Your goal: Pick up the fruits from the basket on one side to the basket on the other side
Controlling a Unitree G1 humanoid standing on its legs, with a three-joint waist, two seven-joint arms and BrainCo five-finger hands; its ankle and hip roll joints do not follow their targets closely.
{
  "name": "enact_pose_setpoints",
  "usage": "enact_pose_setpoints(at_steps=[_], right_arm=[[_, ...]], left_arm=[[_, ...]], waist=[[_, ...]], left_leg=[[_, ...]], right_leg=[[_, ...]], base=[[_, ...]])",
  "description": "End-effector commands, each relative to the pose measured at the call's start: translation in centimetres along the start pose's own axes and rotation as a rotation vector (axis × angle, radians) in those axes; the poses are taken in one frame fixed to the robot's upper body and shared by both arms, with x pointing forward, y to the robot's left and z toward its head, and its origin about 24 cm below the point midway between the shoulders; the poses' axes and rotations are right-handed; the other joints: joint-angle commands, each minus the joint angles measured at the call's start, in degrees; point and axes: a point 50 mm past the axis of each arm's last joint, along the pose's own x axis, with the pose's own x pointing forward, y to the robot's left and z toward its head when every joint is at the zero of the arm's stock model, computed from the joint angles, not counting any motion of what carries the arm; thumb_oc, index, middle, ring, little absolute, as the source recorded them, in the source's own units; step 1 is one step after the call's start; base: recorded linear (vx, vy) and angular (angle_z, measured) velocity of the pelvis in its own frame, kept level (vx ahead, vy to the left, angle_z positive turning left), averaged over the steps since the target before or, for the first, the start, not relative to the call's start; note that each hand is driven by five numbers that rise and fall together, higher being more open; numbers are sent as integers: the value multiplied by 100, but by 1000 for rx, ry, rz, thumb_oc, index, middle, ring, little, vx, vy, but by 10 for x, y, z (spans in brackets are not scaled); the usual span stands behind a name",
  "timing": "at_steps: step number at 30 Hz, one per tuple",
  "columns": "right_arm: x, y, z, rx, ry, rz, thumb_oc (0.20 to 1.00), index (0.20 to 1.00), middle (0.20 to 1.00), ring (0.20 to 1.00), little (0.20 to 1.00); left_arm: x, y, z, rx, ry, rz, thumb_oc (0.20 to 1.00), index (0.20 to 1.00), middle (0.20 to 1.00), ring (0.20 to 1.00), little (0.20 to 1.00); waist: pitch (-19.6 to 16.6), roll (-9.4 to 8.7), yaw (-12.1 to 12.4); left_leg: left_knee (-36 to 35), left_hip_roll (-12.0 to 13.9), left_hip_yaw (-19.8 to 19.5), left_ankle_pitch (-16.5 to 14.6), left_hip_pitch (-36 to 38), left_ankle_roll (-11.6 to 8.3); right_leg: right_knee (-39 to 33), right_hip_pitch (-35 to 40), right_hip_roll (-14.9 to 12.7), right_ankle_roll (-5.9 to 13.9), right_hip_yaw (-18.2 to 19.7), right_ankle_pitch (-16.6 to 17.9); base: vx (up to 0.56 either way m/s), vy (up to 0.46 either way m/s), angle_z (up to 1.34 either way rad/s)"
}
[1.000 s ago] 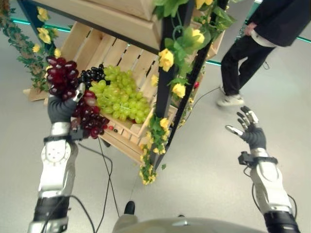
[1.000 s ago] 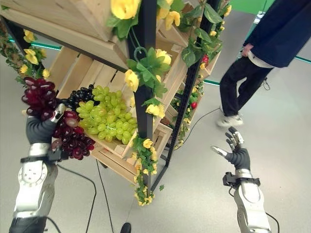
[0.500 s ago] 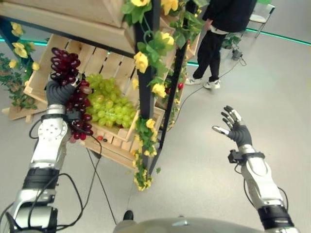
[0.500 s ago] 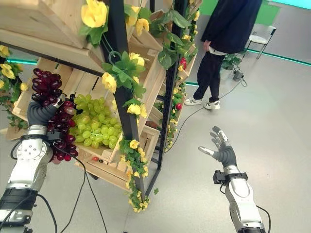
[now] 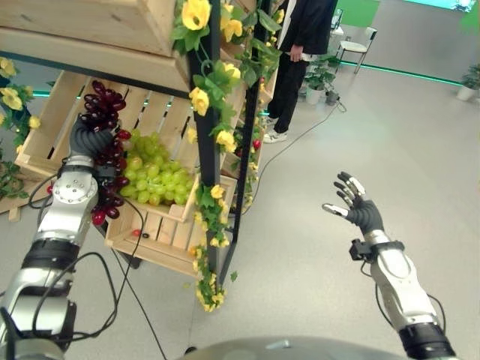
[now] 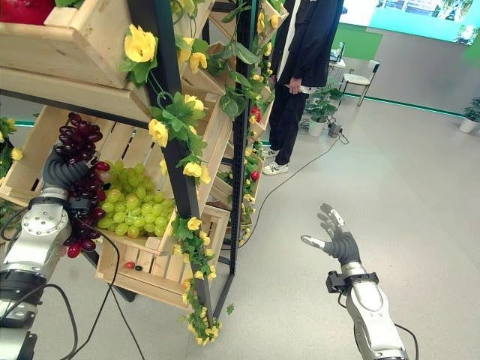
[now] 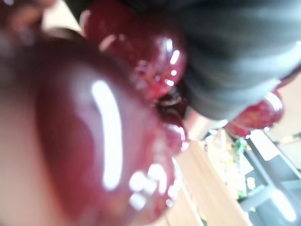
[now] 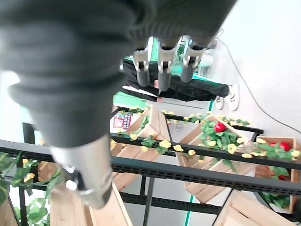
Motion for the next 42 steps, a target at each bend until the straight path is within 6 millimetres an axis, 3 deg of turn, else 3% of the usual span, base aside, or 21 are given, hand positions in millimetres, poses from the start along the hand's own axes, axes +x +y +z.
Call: enact_pose_setpoints(at_steps=[1,5,6,7,13,20,35,38,39,42], right_arm=[[15,-7,38,-36,-170,31,1000,1000,1000,1000,1000],[13,-7,37,-39,-171,38,1000,1000,1000,1000,1000],[13,-7,37,-38,-170,38,1000,1000,1000,1000,1000],[13,-7,37,-38,-170,38,1000,1000,1000,1000,1000],[12,-7,36,-43,-162,46,1000,1000,1000,1000,1000],[8,-11,35,-43,-164,35,1000,1000,1000,1000,1000],[7,-13,38,-46,-182,23,1000,1000,1000,1000,1000],[6,-15,38,-55,-178,20,1000,1000,1000,1000,1000],[5,-16,37,-61,-175,22,1000,1000,1000,1000,1000],[5,-17,37,-63,-175,26,1000,1000,1000,1000,1000]], left_arm=[[36,15,66,42,-223,106,200,200,200,200,200],[40,16,75,145,-254,98,200,200,200,200,200],[41,15,75,166,-250,91,683,683,683,683,683],[41,15,75,167,-250,91,1000,1000,1000,1000,1000],[46,6,67,208,-186,16,1000,1000,1000,1000,1000],[47,-3,67,432,-175,-99,1000,1000,1000,1000,1000],[46,-7,74,540,-219,-136,1000,1000,1000,1000,1000],[49,-1,76,663,-215,-145,1000,1000,1000,1000,1000],[51,1,81,798,-220,-179,1000,1000,1000,1000,1000],[52,1,85,950,-231,-234,1000,1000,1000,1000,1000]], waist=[[18,259,-327],[13,246,-339],[11,244,-340],[12,241,-338],[14,253,-339],[62,222,-269],[89,205,-208],[86,221,-211],[85,236,-214],[82,239,-210]], left_leg=[[261,-12,27,-769,228,156],[241,-19,30,-768,235,160],[237,-23,32,-767,239,162],[237,-23,32,-766,239,162],[233,-30,24,-762,239,172],[242,-42,-66,-750,187,189],[289,-86,-166,-764,117,197],[291,-93,-168,-766,115,199],[294,-95,-180,-766,107,197],[296,-100,-181,-769,106,196]], right_leg=[[577,207,-50,424,-67,-865],[554,206,-42,438,-74,-847],[551,208,-42,442,-74,-840],[550,209,-43,442,-74,-840],[543,213,-44,445,-74,-825],[553,205,-60,442,-153,-821],[553,228,-76,427,-243,-841],[561,230,-78,432,-254,-842],[560,230,-81,438,-272,-845],[560,235,-81,448,-282,-853]], base=[[0,0,0],[0,0,0],[0,0,0],[0,0,0],[-1,1,-1],[-2,0,-1],[1,-1,1],[0,0,0],[0,0,0],[0,0,0]])
